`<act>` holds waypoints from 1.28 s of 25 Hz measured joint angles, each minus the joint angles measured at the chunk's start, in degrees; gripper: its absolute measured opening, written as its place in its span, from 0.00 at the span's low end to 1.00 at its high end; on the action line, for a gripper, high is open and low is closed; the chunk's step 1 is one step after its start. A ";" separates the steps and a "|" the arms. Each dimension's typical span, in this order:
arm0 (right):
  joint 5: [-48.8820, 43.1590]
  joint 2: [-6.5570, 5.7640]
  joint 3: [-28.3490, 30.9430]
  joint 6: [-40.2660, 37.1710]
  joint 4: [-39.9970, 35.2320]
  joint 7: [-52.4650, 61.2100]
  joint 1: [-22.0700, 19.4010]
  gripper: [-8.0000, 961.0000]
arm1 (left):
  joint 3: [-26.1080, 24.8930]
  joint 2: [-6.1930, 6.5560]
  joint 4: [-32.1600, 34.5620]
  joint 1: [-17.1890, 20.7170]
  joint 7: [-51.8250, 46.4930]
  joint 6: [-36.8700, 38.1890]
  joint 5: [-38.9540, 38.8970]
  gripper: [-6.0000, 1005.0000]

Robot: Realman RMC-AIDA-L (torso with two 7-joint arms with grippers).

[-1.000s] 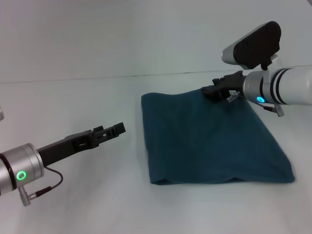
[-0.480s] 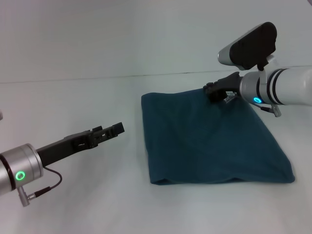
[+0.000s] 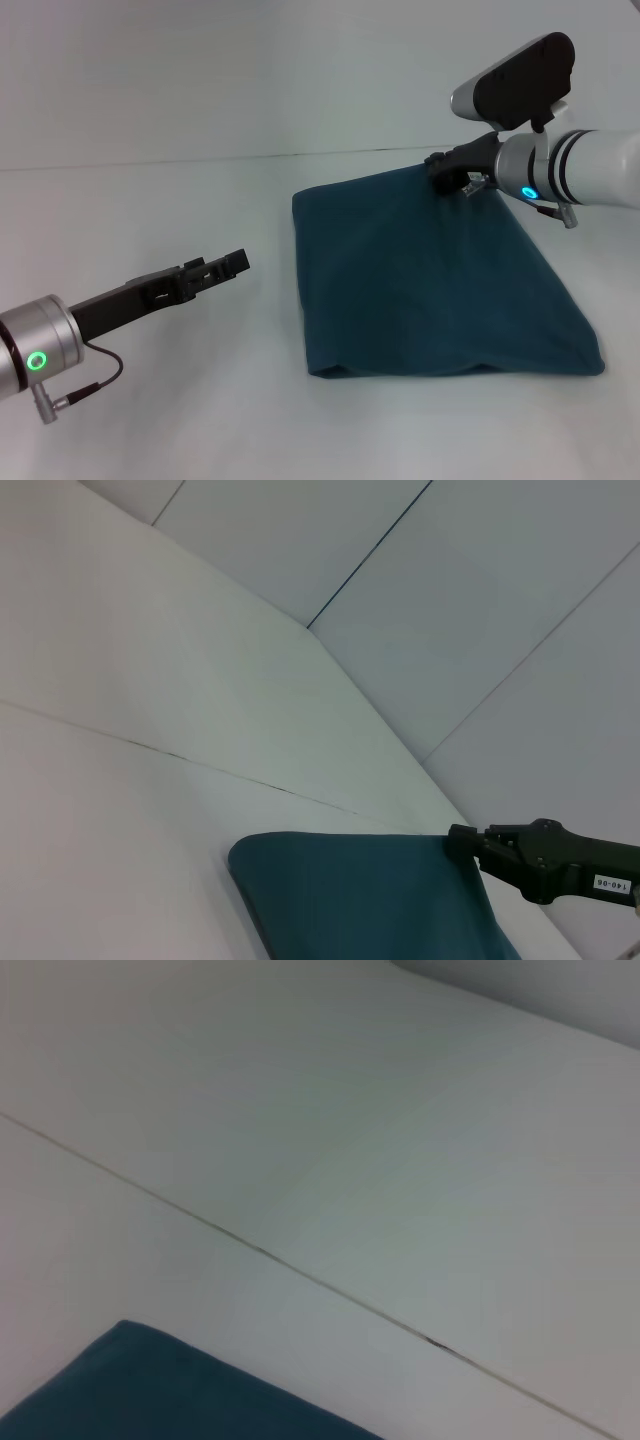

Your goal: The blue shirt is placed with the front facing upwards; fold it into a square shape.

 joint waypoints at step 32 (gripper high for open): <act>15.55 -2.32 8.63 -23.90 -20.70 0.23 -14.54 0.63 | 6.40 0.14 -1.35 -2.21 -2.43 0.99 2.72 0.93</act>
